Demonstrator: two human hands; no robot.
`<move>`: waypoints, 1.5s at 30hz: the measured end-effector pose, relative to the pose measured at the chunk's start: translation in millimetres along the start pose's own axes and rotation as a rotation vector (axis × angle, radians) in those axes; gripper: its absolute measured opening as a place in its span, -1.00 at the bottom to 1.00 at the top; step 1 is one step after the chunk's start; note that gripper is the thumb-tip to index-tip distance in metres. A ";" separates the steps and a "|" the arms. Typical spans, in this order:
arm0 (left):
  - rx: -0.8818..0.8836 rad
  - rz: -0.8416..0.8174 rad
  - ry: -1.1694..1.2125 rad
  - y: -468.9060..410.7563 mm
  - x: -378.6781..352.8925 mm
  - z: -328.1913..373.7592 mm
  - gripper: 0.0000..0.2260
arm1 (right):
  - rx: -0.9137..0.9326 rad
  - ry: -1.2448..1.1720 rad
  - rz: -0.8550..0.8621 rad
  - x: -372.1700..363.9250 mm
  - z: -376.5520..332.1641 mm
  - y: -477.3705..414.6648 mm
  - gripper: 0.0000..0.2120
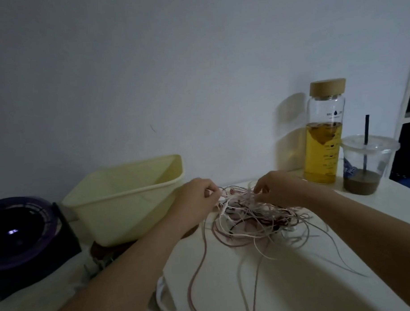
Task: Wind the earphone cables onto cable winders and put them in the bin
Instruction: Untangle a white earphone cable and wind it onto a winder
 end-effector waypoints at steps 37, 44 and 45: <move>-0.029 0.238 0.095 -14.5 158.6 -4.0 -0.88 | 0.189 -0.789 0.427 142.9 -85.6 -9.7 -0.70; 0.134 0.408 0.821 -24.1 180.2 -19.3 -0.83 | 0.112 -0.781 0.400 152.7 -56.3 -13.8 -0.60; 0.135 0.453 0.896 -25.6 184.2 -19.9 -0.83 | 0.101 -0.757 0.410 152.4 -53.0 -13.6 -0.58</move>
Point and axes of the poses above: each hand's wrist, its own y-axis away from the middle knuckle, its own x-axis out of the back of the hand, z = x × y, the point moved 6 cm from there along -y, towards the middle knuckle
